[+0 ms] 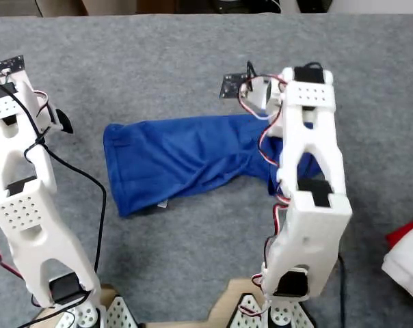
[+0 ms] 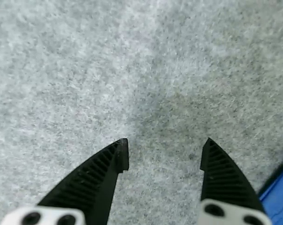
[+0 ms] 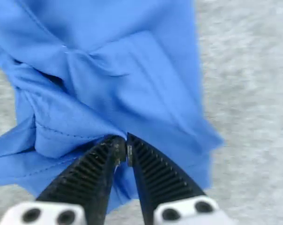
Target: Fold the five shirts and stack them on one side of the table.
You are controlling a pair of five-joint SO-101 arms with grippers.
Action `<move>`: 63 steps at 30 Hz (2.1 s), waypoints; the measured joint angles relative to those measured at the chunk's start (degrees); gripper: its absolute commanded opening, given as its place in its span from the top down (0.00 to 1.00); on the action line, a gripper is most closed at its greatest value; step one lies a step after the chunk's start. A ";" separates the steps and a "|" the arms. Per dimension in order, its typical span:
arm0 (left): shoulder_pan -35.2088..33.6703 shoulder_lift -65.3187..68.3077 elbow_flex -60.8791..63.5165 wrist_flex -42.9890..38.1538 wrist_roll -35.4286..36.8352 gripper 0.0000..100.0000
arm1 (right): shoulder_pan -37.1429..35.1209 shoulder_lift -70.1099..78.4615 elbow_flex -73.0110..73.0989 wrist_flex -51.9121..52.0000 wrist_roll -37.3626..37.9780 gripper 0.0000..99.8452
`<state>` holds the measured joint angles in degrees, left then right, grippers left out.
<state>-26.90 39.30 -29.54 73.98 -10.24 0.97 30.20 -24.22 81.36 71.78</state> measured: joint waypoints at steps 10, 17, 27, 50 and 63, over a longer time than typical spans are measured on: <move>0.00 0.00 0.00 0.00 0.00 0.74 | 1.67 1.05 -11.16 6.59 1.41 0.61; 0.00 0.00 0.00 0.00 0.00 0.74 | 4.84 0.97 -16.00 19.16 0.79 0.61; 0.00 0.00 0.00 0.00 0.00 0.74 | 5.63 -20.13 20.04 17.49 1.23 0.61; 0.35 0.00 0.00 0.00 0.00 0.74 | -11.60 -81.32 101.80 -16.97 -15.74 0.61; 1.67 0.00 0.00 0.00 0.00 0.74 | -31.47 -96.09 115.87 -26.46 -18.81 0.61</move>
<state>-25.23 39.30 -29.54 73.98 -10.24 -30.51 -65.89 91.65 54.90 52.97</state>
